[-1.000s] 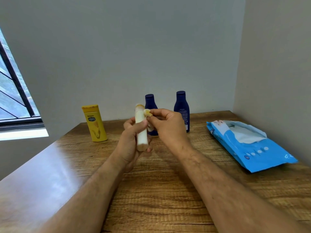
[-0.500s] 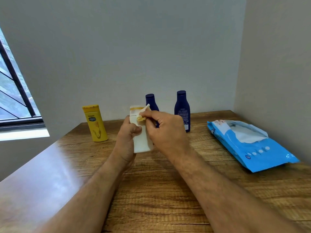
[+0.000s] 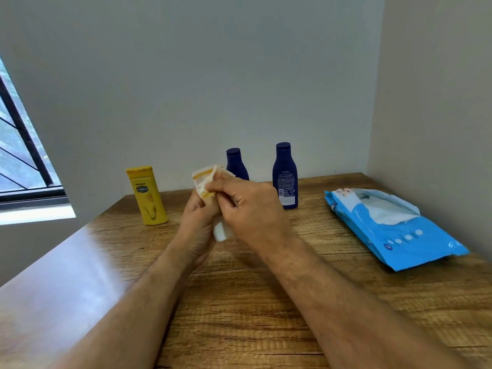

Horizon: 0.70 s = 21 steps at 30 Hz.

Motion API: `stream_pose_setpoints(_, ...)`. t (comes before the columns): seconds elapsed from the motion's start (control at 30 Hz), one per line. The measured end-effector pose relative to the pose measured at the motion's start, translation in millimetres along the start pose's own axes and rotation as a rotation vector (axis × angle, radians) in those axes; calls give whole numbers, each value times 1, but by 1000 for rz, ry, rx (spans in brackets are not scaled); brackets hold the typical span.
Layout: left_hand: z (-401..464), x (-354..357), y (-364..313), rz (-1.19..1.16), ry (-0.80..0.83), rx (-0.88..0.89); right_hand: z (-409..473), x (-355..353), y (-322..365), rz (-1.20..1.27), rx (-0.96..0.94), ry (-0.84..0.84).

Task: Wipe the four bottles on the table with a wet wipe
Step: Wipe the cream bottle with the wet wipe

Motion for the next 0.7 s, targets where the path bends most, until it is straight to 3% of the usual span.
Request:
stream_pose_setpoints(0.13, 0, 5, 2, -14, 31, -10, 0, -1, -7, 104, 66, -14)
stream_pose_setpoints(0.3, 3, 1, -1, 10, 8, 32, -5, -2, -36, 537, 347, -134)
stream_pose_setpoints(0.5, 3, -15, -19, 263, -116, 182, -2, 14, -26, 648, 322, 30)
stream_pose_setpoints(0.7, 4, -28, -25, 506, -263, 198, -5, -17, -43, 572, 349, -285)
Point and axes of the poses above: each hand's wrist, its own z-axis towards the middle knuckle, its own x-axis out of the palm, y = z × x, the point moved 9 cm from there along z, towards the middle knuckle, and after that the axes turned 7 degrees about y, right-handed, at the moved point
